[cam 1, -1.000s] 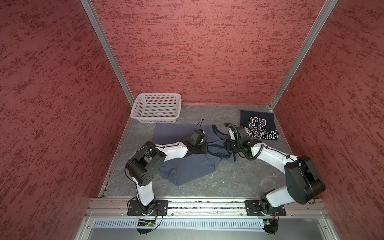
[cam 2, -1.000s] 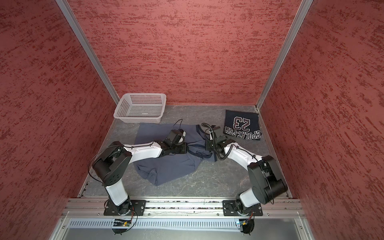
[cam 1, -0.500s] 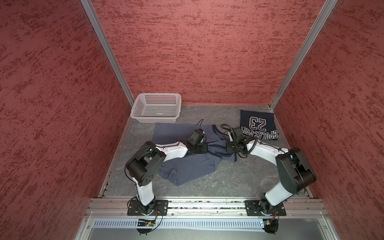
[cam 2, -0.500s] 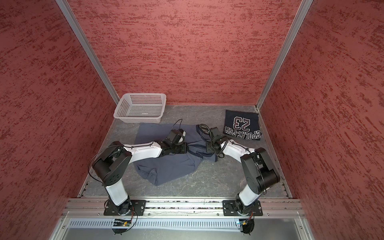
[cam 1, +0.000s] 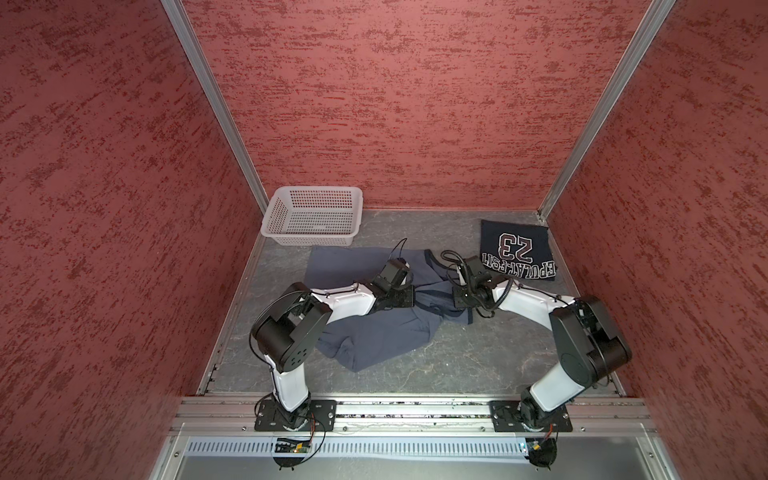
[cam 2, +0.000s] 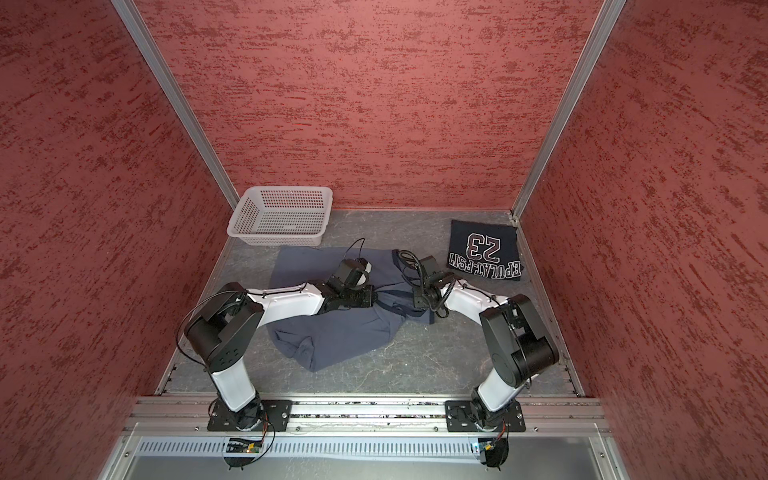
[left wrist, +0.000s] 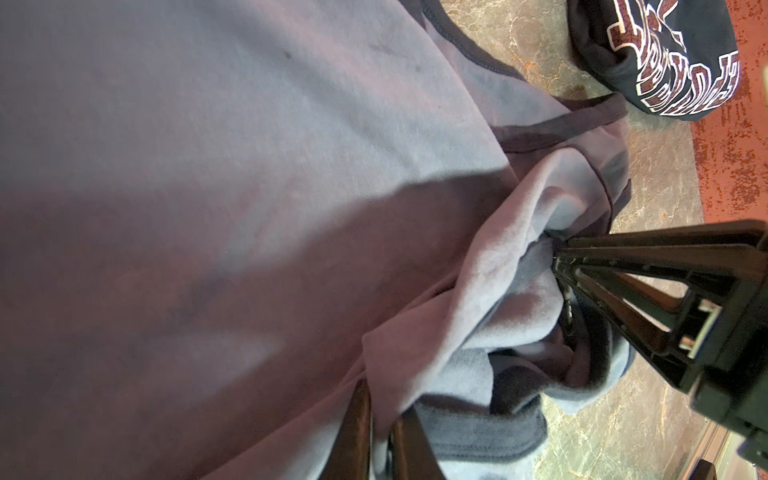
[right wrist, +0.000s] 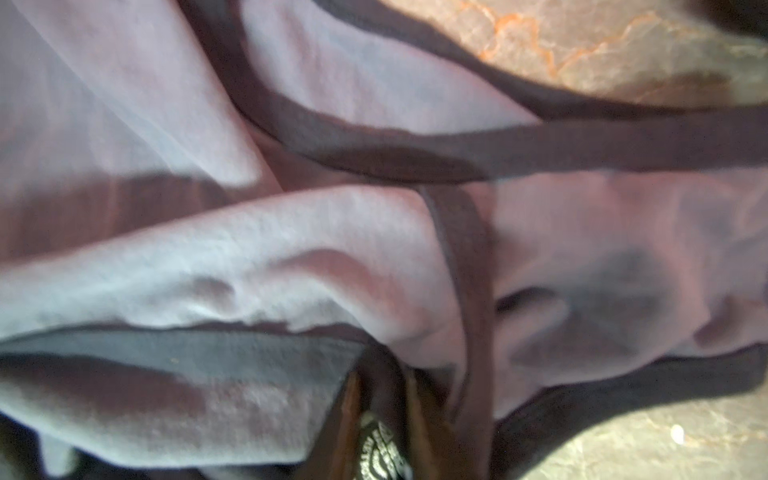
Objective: Fold and stack the tank tops
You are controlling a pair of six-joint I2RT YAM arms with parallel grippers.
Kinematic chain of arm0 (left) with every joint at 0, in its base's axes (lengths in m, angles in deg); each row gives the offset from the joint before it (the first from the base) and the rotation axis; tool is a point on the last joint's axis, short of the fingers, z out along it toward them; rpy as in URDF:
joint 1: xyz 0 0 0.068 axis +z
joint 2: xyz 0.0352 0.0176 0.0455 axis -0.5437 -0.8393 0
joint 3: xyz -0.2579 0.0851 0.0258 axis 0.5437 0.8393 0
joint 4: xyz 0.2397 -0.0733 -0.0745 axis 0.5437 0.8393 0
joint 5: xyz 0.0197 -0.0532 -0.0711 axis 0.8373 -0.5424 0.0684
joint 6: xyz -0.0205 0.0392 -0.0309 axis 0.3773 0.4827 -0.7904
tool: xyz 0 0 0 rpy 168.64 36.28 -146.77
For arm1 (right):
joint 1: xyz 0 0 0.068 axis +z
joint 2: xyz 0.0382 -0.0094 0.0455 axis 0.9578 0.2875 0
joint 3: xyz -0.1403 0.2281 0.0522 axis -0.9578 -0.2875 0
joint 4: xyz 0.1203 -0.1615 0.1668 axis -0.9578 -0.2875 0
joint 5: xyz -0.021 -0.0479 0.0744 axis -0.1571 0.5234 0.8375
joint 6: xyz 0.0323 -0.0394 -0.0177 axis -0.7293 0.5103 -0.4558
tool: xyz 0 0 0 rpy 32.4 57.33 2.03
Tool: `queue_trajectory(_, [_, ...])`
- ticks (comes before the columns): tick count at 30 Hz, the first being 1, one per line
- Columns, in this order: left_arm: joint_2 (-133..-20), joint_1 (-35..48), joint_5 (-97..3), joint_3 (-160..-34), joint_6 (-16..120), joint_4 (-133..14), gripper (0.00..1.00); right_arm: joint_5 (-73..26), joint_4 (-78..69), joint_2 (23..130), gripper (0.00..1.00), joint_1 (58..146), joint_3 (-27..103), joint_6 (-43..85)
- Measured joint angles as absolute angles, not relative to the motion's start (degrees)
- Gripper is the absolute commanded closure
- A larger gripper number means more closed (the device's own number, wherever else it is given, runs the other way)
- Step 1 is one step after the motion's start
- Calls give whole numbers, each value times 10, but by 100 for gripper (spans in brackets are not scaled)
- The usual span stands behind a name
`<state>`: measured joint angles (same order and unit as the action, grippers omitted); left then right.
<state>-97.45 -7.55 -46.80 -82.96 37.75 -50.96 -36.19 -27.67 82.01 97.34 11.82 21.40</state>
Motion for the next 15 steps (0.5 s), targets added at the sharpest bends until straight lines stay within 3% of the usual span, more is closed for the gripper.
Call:
queue_trajectory(3, [-974,-76,-468,-831,380,-506,68,-369,-285,812,100,974,115,198])
queue_trajectory(8, [-941,-72,-465,-811,379,-494,51,-382,-318,733,100,974,94,170])
queue_trajectory(15, [-814,-38,-438,-728,341,-448,44,-431,-377,594,100,972,81,108])
